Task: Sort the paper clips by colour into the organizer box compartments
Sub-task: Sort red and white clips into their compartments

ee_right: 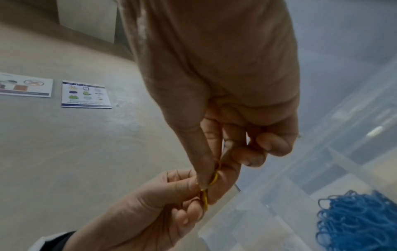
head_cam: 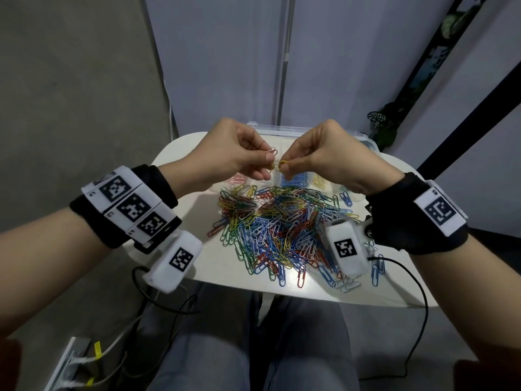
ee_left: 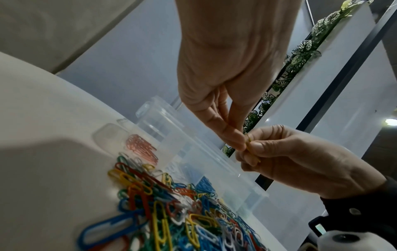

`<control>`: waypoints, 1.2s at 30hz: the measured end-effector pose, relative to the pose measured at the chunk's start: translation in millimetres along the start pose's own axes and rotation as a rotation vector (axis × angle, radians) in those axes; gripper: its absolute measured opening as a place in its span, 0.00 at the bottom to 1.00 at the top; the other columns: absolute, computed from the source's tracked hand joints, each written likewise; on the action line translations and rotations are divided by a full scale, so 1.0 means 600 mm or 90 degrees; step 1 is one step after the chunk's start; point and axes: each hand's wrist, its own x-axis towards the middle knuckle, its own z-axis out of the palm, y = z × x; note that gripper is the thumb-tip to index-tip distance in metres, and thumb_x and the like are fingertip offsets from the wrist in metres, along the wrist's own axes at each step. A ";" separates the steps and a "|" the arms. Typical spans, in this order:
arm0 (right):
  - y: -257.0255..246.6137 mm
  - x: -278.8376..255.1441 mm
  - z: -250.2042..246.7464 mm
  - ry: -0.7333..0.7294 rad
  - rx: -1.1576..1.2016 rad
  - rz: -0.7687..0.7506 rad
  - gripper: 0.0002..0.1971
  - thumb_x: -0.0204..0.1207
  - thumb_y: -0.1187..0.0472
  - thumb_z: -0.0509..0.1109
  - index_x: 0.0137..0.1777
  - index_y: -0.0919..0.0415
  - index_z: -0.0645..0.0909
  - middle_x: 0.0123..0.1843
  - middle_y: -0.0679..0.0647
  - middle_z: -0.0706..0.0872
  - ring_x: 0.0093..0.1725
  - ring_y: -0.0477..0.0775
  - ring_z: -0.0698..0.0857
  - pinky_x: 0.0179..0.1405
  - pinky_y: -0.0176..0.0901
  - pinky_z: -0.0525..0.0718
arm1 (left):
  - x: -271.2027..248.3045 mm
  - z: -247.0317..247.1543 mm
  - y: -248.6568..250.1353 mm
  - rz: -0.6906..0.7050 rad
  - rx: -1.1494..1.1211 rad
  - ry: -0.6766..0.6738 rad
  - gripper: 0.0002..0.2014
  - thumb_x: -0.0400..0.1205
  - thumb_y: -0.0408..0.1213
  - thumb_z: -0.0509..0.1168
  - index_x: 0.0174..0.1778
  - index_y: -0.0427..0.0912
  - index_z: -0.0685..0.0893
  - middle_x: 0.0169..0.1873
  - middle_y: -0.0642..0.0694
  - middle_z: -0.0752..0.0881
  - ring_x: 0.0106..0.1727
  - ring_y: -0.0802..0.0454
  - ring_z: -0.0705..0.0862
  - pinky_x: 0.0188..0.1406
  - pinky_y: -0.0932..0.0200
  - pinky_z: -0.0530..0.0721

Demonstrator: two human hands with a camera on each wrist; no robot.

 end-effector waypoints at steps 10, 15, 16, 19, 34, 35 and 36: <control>0.008 -0.012 0.015 0.049 0.122 0.023 0.08 0.67 0.70 0.80 0.46 0.70 0.90 0.25 0.49 0.88 0.23 0.36 0.79 0.25 0.22 0.73 | -0.008 0.011 -0.003 0.020 -0.005 0.040 0.08 0.77 0.28 0.72 0.47 0.25 0.86 0.28 0.37 0.87 0.28 0.51 0.87 0.27 0.64 0.84; 0.012 -0.016 0.020 0.058 0.104 0.045 0.03 0.67 0.68 0.80 0.40 0.65 0.91 0.27 0.53 0.89 0.24 0.37 0.79 0.26 0.23 0.72 | -0.016 0.020 -0.003 -0.008 -0.069 0.021 0.09 0.78 0.25 0.70 0.48 0.22 0.82 0.32 0.33 0.87 0.30 0.50 0.89 0.28 0.65 0.85; 0.011 -0.018 0.020 0.056 0.098 0.046 0.03 0.67 0.68 0.80 0.40 0.66 0.91 0.27 0.53 0.88 0.23 0.37 0.77 0.25 0.22 0.71 | -0.018 0.020 -0.003 -0.014 -0.072 0.011 0.09 0.78 0.26 0.70 0.48 0.22 0.82 0.32 0.34 0.87 0.31 0.50 0.89 0.28 0.65 0.85; 0.007 -0.027 0.013 0.046 0.074 0.061 0.04 0.68 0.69 0.79 0.41 0.70 0.90 0.22 0.49 0.85 0.19 0.36 0.75 0.20 0.20 0.68 | -0.022 0.018 -0.005 -0.024 -0.076 -0.025 0.08 0.78 0.28 0.71 0.47 0.26 0.82 0.32 0.39 0.88 0.35 0.48 0.90 0.30 0.61 0.87; 0.030 0.001 -0.079 0.186 -0.160 0.114 0.04 0.70 0.66 0.79 0.38 0.69 0.90 0.24 0.51 0.85 0.12 0.40 0.67 0.13 0.27 0.64 | -0.032 0.001 -0.017 0.000 0.142 -0.065 0.02 0.77 0.27 0.73 0.40 0.31 0.88 0.25 0.44 0.86 0.29 0.52 0.86 0.29 0.60 0.86; 0.034 0.004 -0.077 0.172 -0.187 0.126 0.04 0.69 0.65 0.79 0.39 0.68 0.90 0.25 0.51 0.86 0.13 0.39 0.70 0.14 0.27 0.66 | -0.031 0.001 -0.017 0.002 0.147 -0.065 0.02 0.77 0.27 0.73 0.39 0.32 0.88 0.25 0.44 0.86 0.29 0.52 0.86 0.29 0.61 0.86; 0.039 0.006 -0.075 0.161 -0.206 0.132 0.05 0.69 0.64 0.80 0.40 0.66 0.91 0.26 0.49 0.87 0.17 0.38 0.73 0.18 0.29 0.70 | -0.031 0.001 -0.016 0.005 0.150 -0.065 0.02 0.77 0.28 0.73 0.39 0.33 0.89 0.25 0.44 0.86 0.29 0.52 0.86 0.29 0.61 0.86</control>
